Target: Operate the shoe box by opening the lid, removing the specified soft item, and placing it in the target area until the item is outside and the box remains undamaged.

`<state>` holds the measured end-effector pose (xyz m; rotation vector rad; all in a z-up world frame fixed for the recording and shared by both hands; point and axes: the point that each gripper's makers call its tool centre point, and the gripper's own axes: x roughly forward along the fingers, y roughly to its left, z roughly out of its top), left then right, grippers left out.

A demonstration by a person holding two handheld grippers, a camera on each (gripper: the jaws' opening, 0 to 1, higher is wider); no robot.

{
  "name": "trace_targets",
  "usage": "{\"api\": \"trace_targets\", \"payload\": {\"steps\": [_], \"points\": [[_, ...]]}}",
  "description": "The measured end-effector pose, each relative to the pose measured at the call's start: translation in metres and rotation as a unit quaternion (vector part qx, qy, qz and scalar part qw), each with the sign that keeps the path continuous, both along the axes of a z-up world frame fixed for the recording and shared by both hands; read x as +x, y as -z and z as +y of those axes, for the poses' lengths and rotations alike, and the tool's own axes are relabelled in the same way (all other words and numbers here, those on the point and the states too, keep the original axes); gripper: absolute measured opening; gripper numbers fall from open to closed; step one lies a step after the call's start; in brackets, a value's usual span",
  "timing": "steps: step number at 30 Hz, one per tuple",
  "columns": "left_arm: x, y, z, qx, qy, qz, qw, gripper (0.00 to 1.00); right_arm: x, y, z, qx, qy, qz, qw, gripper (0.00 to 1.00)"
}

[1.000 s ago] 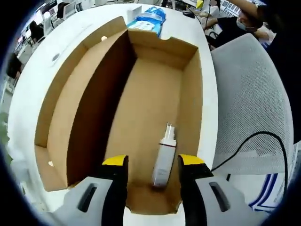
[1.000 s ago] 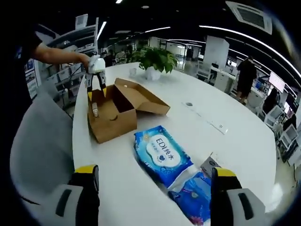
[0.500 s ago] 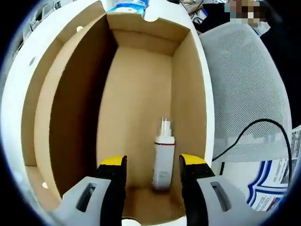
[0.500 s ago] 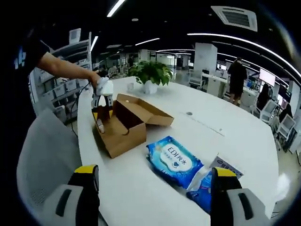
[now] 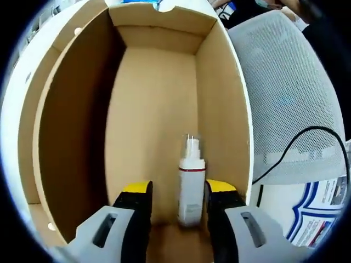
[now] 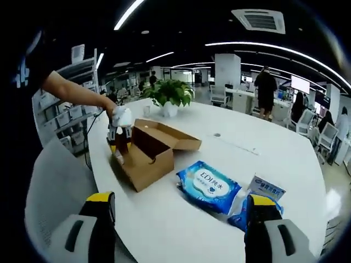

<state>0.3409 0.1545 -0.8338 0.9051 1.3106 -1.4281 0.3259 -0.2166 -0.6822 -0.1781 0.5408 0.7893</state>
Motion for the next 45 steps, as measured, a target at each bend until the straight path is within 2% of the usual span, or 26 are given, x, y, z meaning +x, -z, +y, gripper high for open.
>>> {"api": "trace_targets", "payload": {"steps": [10,24,34,45], "points": [[-0.007,0.011,0.006,0.007,0.023,-0.011,0.9996,0.23,-0.01,-0.007,0.01,0.008,0.005,-0.007,0.9999,0.99],[-0.002,0.013,0.004,0.004,0.035,-0.046,0.9983,0.2,-0.024,-0.001,0.023,0.019,0.006,0.005,0.9998,0.97],[0.002,0.01,0.004,0.008,0.01,-0.066,0.9978,0.19,-0.029,-0.004,0.04,0.023,0.004,0.008,0.9997,0.95],[0.008,-0.008,0.003,-0.001,0.005,-0.088,0.9961,0.19,-0.035,-0.007,0.061,0.04,0.003,0.017,0.9991,0.92]]}}
